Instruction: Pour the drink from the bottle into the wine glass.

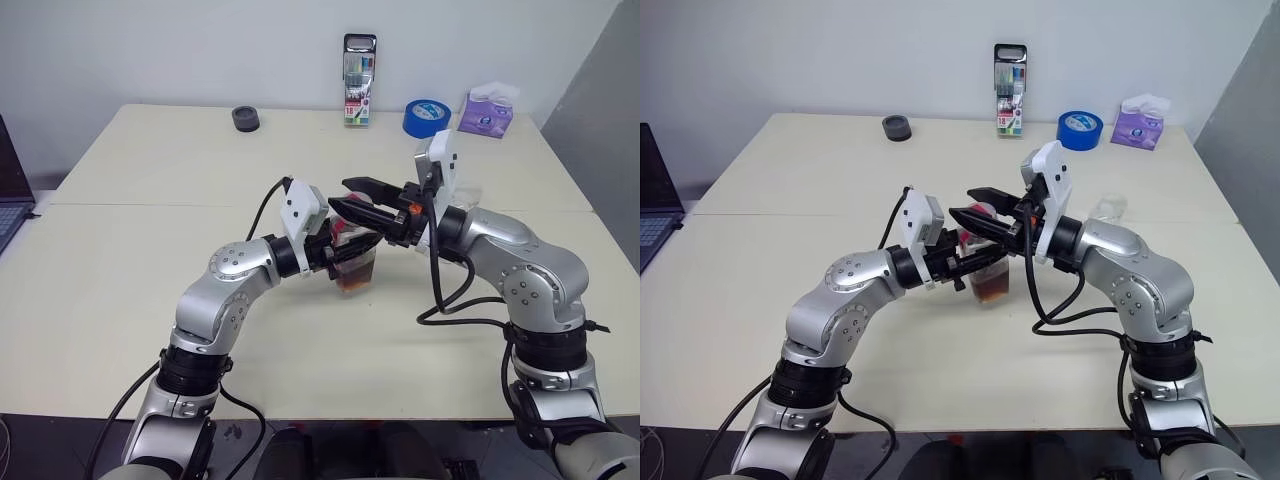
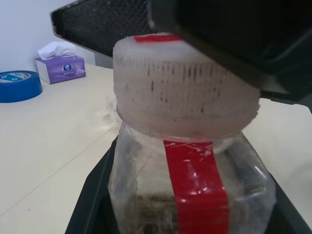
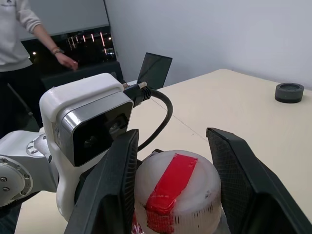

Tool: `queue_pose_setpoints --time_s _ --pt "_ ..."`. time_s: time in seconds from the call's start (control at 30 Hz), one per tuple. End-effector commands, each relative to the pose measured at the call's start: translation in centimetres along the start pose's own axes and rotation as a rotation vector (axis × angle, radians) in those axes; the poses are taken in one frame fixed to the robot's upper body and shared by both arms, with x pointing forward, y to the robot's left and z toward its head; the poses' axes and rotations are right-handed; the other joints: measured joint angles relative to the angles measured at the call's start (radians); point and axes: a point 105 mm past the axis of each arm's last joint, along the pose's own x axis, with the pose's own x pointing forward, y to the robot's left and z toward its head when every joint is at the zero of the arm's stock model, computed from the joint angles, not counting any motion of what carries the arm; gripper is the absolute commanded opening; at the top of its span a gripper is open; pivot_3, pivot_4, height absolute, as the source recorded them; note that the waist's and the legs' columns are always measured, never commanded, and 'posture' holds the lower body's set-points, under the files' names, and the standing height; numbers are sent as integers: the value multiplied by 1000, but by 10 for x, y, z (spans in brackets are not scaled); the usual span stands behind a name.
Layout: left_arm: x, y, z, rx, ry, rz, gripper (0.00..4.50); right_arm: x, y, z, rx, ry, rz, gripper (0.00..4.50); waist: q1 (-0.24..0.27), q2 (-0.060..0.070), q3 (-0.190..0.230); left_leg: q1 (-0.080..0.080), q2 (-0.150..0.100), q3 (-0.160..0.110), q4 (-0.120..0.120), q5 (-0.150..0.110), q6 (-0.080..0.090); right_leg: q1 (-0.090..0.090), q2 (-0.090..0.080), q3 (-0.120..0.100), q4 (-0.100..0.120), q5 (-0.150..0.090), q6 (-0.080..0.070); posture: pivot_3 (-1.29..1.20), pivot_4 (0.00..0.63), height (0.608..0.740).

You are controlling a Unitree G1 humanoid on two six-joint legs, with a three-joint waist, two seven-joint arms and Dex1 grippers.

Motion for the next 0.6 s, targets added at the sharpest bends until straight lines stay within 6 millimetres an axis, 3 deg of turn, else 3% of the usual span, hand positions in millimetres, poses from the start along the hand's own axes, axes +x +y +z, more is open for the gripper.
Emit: queue_pose_setpoints --time_s 0.03,0.17,0.37,0.5,0.6 --pt "0 2 16 54 -47 11 1804 -1 0 8 -43 -26 3 1878 0 0 0 0 0 0 0 0 0 0 0 0 0 0 0 0 150 740" --pt "-6 -10 26 63 -61 -59 1804 8 8 18 -49 -37 133 1878 -3 0 0 0 0 0 0 0 0 0 0 0 0 0 0 0 150 740" --pt "-31 -56 45 55 -51 -321 1804 30 22 43 -19 -17 467 1878 -11 3 2 0 1 1 -1 0 0 -3 1 1 1 0 0 0 150 740" --pt "-37 -55 54 65 -39 -341 1804 36 25 45 -18 24 594 1878 -1 3 2 0 1 0 0 0 1 -1 1 1 0 0 0 0 150 740" --pt "-39 -40 57 79 -33 -278 1804 30 18 43 -43 49 591 2885 5 3 2 -1 -1 -1 0 0 0 -1 -1 -1 -1 0 0 0 150 740"
